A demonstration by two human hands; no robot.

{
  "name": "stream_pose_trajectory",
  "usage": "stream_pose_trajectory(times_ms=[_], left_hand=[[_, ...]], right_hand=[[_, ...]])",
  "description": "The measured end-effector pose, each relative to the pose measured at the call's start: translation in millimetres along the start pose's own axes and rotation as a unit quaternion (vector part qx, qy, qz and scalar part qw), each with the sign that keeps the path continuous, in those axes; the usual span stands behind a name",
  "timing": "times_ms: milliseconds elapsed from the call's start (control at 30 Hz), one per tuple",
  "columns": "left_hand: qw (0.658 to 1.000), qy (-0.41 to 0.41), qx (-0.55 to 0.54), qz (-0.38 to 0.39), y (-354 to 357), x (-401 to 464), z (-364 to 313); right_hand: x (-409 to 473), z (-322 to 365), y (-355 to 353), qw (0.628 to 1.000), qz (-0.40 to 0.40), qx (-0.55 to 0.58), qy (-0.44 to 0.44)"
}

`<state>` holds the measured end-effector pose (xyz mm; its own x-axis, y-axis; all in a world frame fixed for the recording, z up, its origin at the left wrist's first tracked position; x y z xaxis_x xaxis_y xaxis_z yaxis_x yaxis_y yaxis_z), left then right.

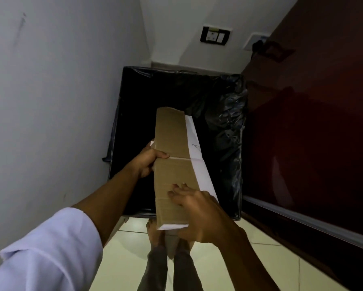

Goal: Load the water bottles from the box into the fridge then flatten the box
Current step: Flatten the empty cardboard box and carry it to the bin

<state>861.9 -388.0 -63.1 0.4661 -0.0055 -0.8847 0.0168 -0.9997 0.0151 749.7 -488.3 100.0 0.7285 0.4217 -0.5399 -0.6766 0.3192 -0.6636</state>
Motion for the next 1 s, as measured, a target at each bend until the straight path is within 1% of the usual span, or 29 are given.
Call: stream_pose_trajectory(times_ms=[67, 133, 167, 200, 267, 300, 333, 367, 400, 433, 467, 500, 533, 567, 600, 633, 667, 733, 800, 1000], left_hand=[[1.0, -0.017, -0.006, -0.006, -1, 12, 15], [0.999, -0.041, -0.015, -0.006, -4, 23, 35], [0.999, -0.05, -0.012, -0.01, -7, 29, 43], [0.998, -0.055, 0.002, -0.023, -11, 36, 50], [0.995, -0.058, 0.035, -0.077, -21, 47, 57], [0.99, -0.045, 0.067, -0.117, -25, 51, 57], [0.981, -0.013, 0.115, -0.157, -29, 53, 54], [0.964, 0.032, 0.185, -0.186, -29, 53, 47], [0.935, 0.085, 0.281, -0.197, -25, 51, 38], [0.889, 0.138, 0.39, -0.194, -18, 46, 30], [0.835, 0.186, 0.485, -0.179, -8, 41, 23], [0.792, 0.221, 0.547, -0.161, 2, 36, 18], [0.76, 0.243, 0.585, -0.143, 9, 35, 17], [0.739, 0.246, 0.614, -0.127, 12, 35, 19], [0.719, 0.245, 0.641, -0.108, 15, 36, 23], [0.707, 0.236, 0.661, -0.086, 16, 36, 27], [0.704, 0.224, 0.671, -0.063, 17, 35, 33], [0.732, 0.185, 0.655, -0.026, 18, 28, 43], [0.751, 0.161, 0.64, -0.008, 17, 27, 54], [0.772, 0.136, 0.62, -0.029, 6, 19, 57]], right_hand=[[5, -7, 12, 1.0, -0.007, -0.013, -0.002], [9, -14, 19, 0.998, -0.066, 0.008, 0.005], [11, -20, 23, 0.996, -0.079, 0.027, 0.02], [14, -26, 27, 0.996, -0.065, 0.051, 0.04], [24, -37, 34, 0.991, -0.012, 0.107, 0.075], [30, -40, 34, 0.988, 0.0, 0.13, 0.084], [35, -43, 33, 0.983, 0.003, 0.155, 0.095], [39, -48, 34, 0.977, 0.011, 0.18, 0.114], [42, -53, 35, 0.971, 0.018, 0.2, 0.128], [45, -57, 38, 0.967, 0.029, 0.212, 0.141], [47, -60, 40, 0.964, 0.04, 0.217, 0.148], [49, -62, 43, 0.963, 0.053, 0.216, 0.153], [51, -63, 45, 0.961, 0.062, 0.219, 0.155], [51, -64, 49, 0.959, 0.067, 0.223, 0.162], [51, -66, 53, 0.956, 0.07, 0.229, 0.172], [50, -67, 58, 0.952, 0.068, 0.236, 0.18], [49, -68, 63, 0.951, 0.06, 0.24, 0.187], [49, -71, 69, 0.949, 0.044, 0.244, 0.194], [51, -72, 74, 0.947, 0.034, 0.249, 0.198], [56, -78, 74, 0.951, 0.009, 0.233, 0.205]])
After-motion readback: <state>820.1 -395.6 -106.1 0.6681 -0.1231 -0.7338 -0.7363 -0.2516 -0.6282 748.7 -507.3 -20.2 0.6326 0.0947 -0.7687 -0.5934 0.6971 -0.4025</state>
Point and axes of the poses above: each hand's wrist, its own x-axis towards the middle knuckle, its own y-axis out of the palm, z = x × y, the point moved 7 cm from there along x, towards the middle knuckle, and after that the axes turned 15 degrees about -z, right-handed, at the moved point
